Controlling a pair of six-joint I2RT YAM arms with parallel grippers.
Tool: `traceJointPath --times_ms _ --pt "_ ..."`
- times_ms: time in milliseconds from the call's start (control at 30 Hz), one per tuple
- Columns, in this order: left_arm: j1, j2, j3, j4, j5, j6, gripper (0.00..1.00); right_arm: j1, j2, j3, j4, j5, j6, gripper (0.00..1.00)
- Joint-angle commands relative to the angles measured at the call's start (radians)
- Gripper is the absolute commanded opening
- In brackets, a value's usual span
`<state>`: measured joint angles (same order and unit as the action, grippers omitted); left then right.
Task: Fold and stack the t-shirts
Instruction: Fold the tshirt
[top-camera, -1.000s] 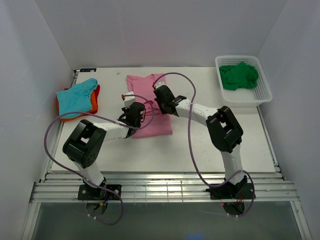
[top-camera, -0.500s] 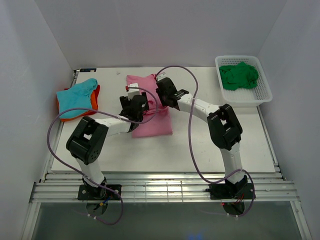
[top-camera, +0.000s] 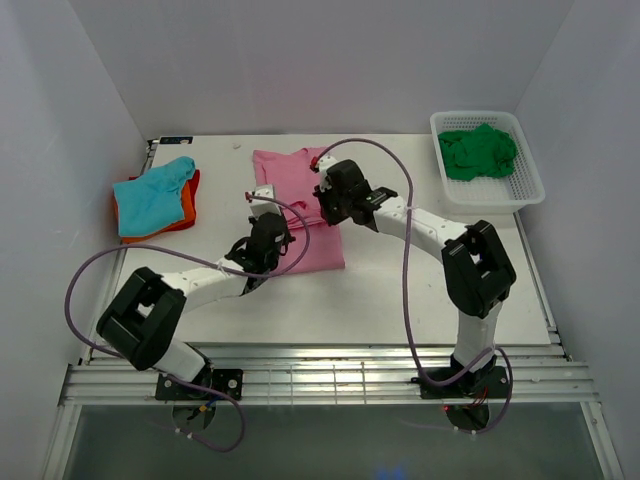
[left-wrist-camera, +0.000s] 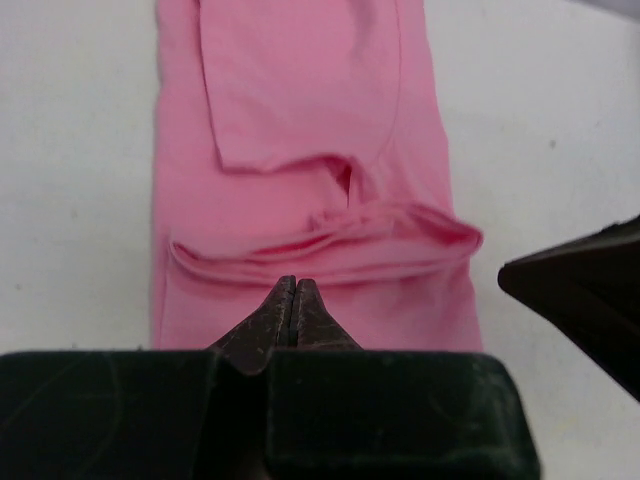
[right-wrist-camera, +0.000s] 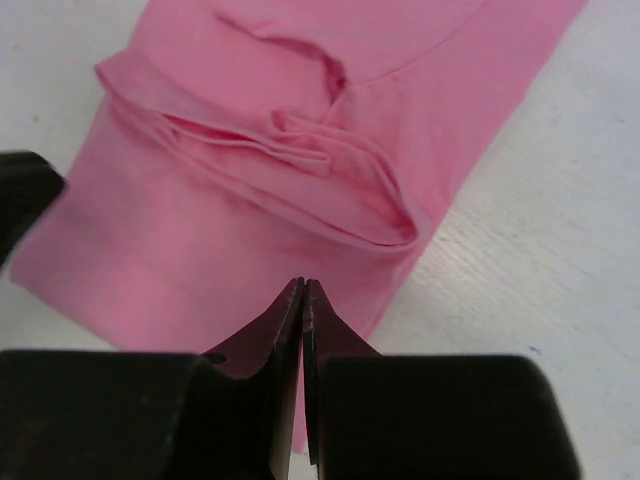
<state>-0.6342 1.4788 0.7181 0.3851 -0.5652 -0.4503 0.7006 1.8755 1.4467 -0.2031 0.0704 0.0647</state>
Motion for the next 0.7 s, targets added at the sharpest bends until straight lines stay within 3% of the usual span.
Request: traceJointPath --times_ms 0,267,667 --pt "-0.019 0.008 -0.051 -0.046 0.082 -0.114 0.0 0.007 0.033 0.0 0.044 -0.201 0.017 0.08" --pt "-0.059 0.063 -0.078 -0.054 0.11 -0.177 0.0 0.007 0.146 0.052 0.041 -0.305 0.033 0.08" --pt "-0.088 0.14 -0.111 -0.054 0.12 -0.252 0.0 0.005 0.261 0.158 0.019 -0.294 0.032 0.08"
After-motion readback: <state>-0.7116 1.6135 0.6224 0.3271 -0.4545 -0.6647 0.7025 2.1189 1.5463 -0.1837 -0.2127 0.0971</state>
